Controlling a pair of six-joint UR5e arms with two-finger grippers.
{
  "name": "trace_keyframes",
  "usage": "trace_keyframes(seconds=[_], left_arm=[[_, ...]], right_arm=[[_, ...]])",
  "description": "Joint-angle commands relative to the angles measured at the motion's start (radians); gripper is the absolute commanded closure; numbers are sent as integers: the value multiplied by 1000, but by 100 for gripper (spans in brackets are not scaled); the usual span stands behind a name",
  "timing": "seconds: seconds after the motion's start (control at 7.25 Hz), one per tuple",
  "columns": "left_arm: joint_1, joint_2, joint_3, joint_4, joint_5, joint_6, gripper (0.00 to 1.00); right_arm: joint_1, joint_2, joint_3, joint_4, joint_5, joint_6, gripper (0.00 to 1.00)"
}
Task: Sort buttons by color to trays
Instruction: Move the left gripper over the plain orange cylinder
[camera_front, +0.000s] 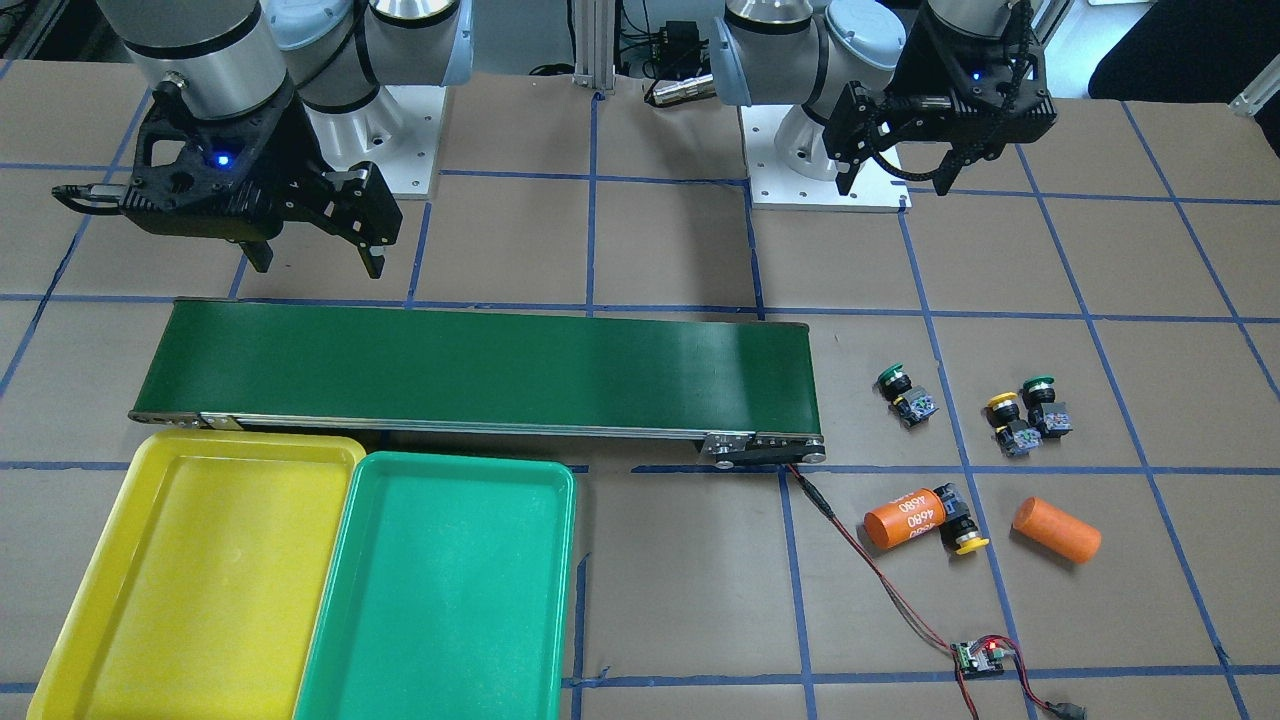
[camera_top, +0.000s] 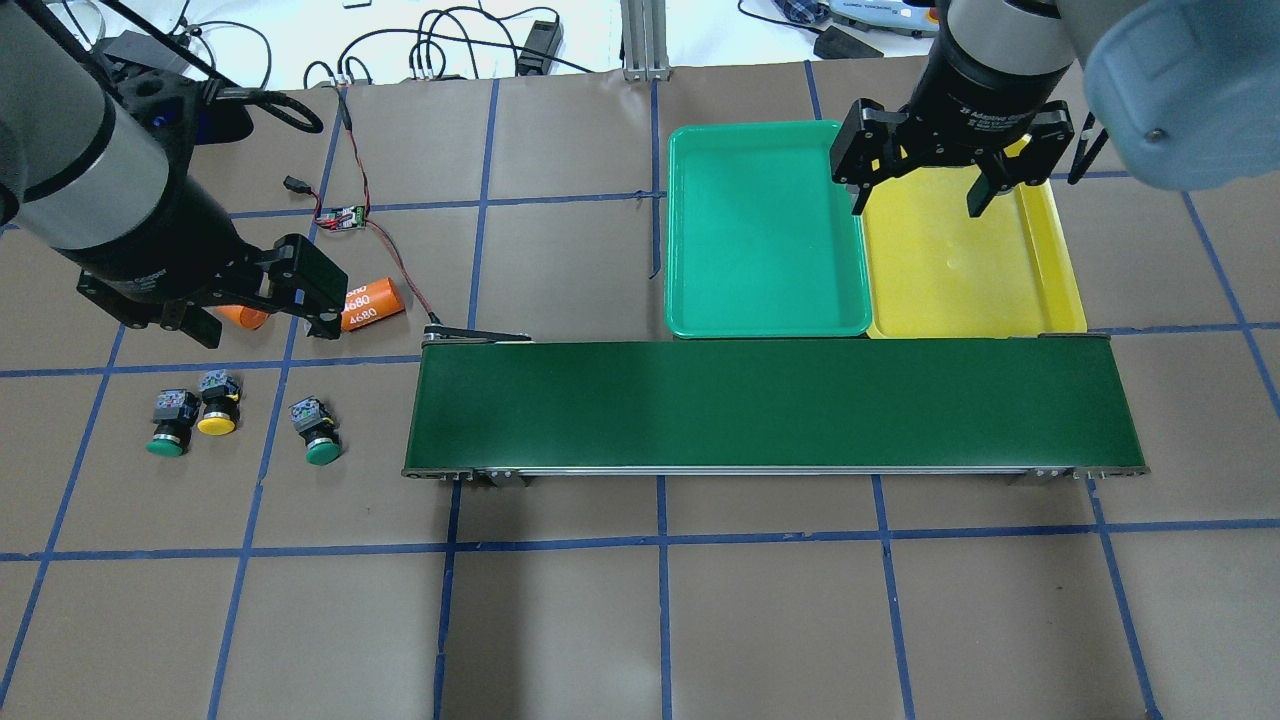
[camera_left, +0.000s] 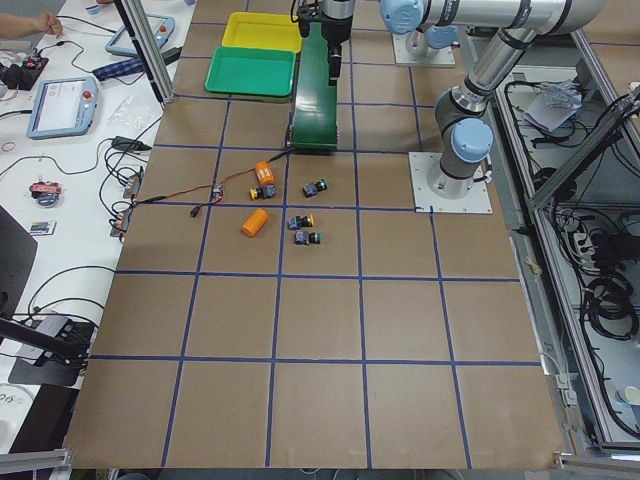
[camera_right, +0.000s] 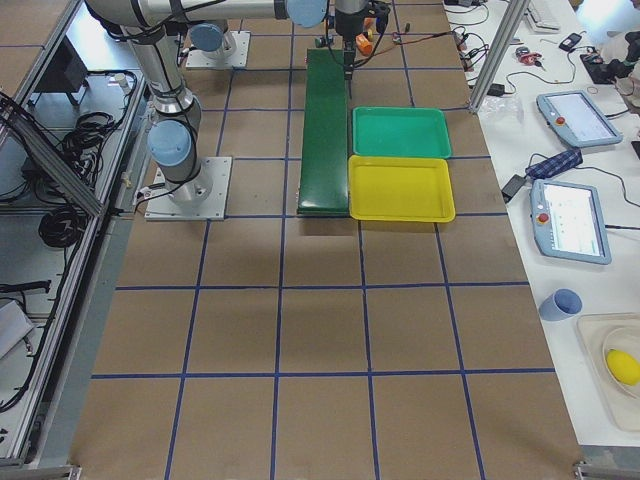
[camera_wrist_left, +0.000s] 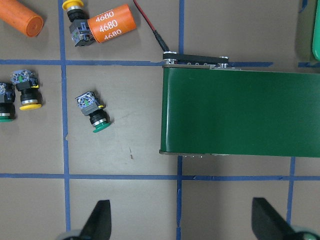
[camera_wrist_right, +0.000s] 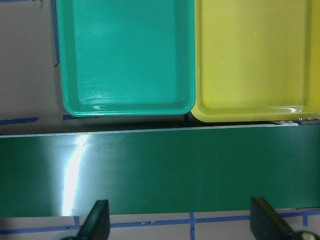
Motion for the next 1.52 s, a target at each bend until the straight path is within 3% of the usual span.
trace_keyframes(seconds=[0.0,0.28,0.69,0.97,1.24,1.38], left_arm=[[139,-26,-1,1,-5,34,0],[226,-53,-20,46,-1,188,0],[332,-175,-84,244,-2,404,0],[338,-282,-90,399,-2,500,0],[338,-388,-78,452,-4,526,0],[338,-440,-83,555,-5,580,0]], right_arm=[[-1,-1,0,0,0,0,0],[2,-1,0,0,0,0,0],[2,-1,0,0,0,0,0],[2,-1,0,0,0,0,0],[1,-1,0,0,0,0,0],[2,1,0,0,0,0,0]])
